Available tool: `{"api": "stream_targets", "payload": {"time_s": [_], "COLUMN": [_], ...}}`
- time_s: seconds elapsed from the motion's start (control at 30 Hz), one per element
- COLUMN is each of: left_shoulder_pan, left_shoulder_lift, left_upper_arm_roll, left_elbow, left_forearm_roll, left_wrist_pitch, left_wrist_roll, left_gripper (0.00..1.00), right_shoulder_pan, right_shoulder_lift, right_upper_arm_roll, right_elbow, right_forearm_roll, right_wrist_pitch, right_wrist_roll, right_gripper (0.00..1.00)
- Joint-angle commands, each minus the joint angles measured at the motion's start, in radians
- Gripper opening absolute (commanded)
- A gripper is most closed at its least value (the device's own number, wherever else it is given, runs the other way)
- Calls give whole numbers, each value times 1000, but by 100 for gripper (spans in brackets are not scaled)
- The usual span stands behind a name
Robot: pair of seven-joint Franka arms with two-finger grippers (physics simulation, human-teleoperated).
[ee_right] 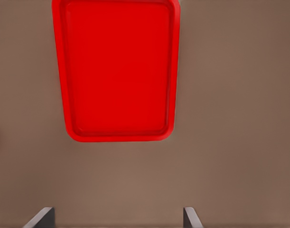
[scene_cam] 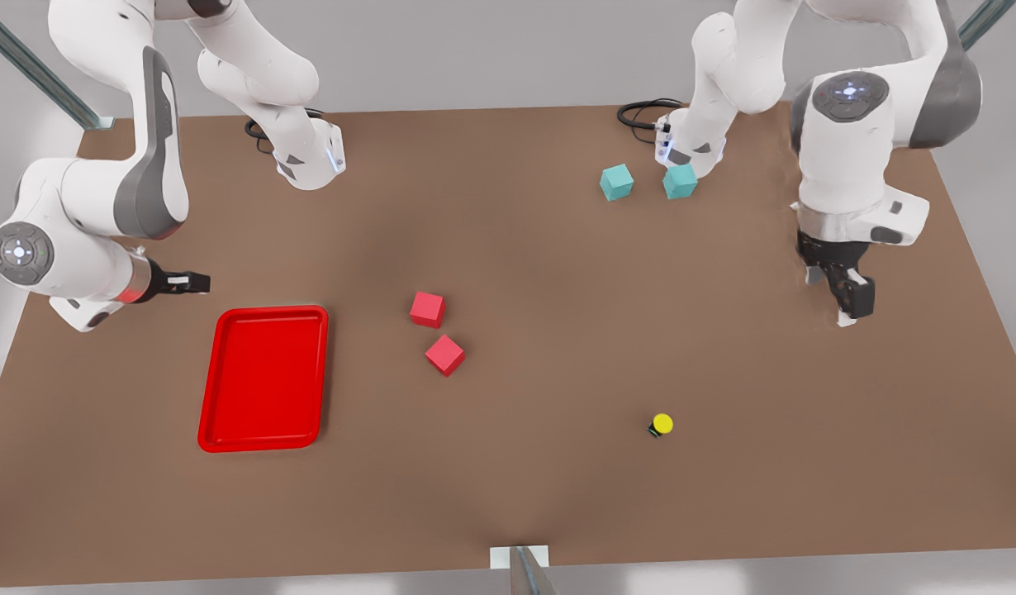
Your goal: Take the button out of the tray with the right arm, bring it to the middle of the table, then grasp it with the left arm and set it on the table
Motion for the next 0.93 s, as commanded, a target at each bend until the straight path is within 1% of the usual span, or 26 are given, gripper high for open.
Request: {"api": "stream_targets", "payload": {"time_s": [0.0,0.03,0.07,0.1,0.2,0.23,0.27,0.37,0.4,0.5,0.57,0.87,0.9], "left_shoulder_pan": [546,923,862,842,839,842,839,839,841,841,841,841,841], "left_shoulder_lift": [4,-19,-204,-280,-196,-183,-180,-159,-157,-153,-142,-144,-144], "left_upper_arm_roll": [-521,-901,-813,-774,-785,-794,-796,-813,-836,-843,-846,-859,-859], "left_elbow": [58,47,-146,-273,-229,-226,-224,-223,-223,-221,-215,-215,-215], "left_forearm_roll": [-407,-409,-403,-403,-401,-400,-375,-372,-371,-358,-358,-357,-357], "left_wrist_pitch": [-462,-435,-268,-156,-182,-176,-176,-170,-170,-169,-169,-172,-175], "left_wrist_roll": [2031,2013,2027,2042,2039,2037,2036,2027,2017,2013,2011,2011,2005], "left_gripper": [100,100,100,100,100,100,100,100,100,100,100,100,100], "right_shoulder_pan": [3,5,5,5,0,-1,6,19,20,15,8,12,11], "right_shoulder_lift": [4,15,25,30,30,27,9,15,27,25,38,79,65], "right_upper_arm_roll": [0,0,0,0,0,-1,0,4,4,4,4,4,4], "right_elbow": [1,4,5,7,16,35,36,64,81,94,87,81,49], "right_forearm_roll": [-6,-6,-6,-6,-3,12,22,43,42,40,38,38,37], "right_wrist_pitch": [20,24,50,72,86,110,109,101,103,101,156,169,211], "right_wrist_roll": [-1,-1,-1,-1,1,7,11,11,11,11,10,13,13], "right_gripper": [100,100,100,100,100,100,100,100,100,100,100,100,100]}}
